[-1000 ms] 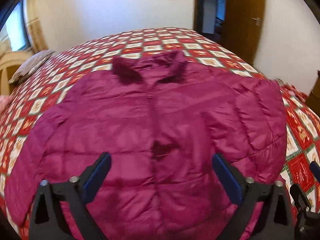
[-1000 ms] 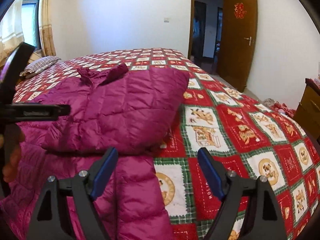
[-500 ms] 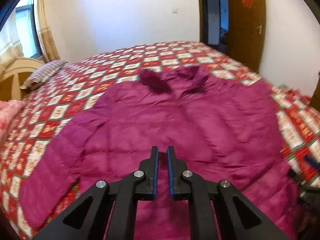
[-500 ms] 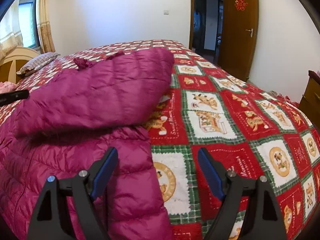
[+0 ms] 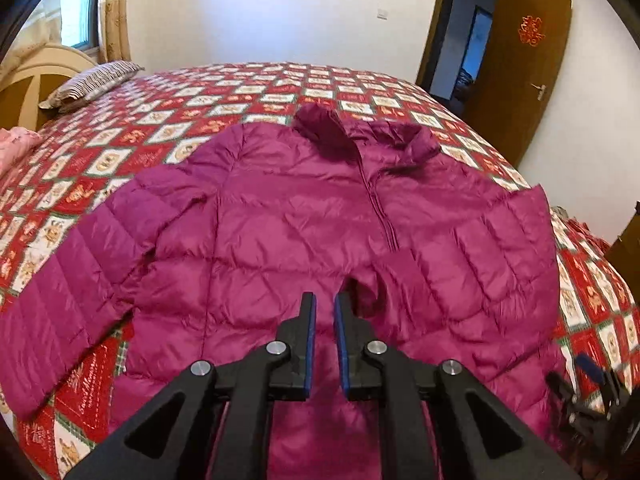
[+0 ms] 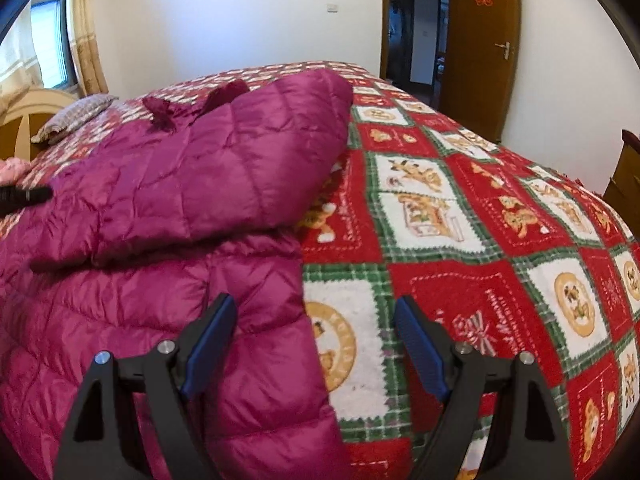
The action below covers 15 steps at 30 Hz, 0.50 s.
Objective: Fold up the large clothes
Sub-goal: 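Grasp the other sleeve with the left gripper and fold it across the body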
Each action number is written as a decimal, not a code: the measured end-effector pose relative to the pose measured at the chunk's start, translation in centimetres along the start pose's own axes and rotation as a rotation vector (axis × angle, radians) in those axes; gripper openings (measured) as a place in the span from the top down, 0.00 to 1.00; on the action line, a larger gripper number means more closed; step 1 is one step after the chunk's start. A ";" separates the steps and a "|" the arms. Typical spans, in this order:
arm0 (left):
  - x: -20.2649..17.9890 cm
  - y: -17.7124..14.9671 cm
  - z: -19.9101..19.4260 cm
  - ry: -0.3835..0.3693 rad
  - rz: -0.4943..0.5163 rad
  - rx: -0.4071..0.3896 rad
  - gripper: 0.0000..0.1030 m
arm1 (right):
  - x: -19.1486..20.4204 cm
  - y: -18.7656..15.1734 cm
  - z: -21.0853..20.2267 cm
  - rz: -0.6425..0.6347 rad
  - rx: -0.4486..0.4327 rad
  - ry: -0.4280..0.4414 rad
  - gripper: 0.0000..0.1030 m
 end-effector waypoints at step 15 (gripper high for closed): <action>-4.8 -1.1 5.1 -0.096 0.020 0.121 0.75 | 0.2 -0.5 0.4 -0.033 -0.002 -0.045 0.17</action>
Point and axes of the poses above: each gripper's, at about its wrist camera, not at the fingertips, and z roughly the way its jaws point, x to its left, y to its top, the point moved 10 cm from there along z, roughly the way its jaws point, and after that the axes turned 2 degrees about z, right-handed, at the moved point
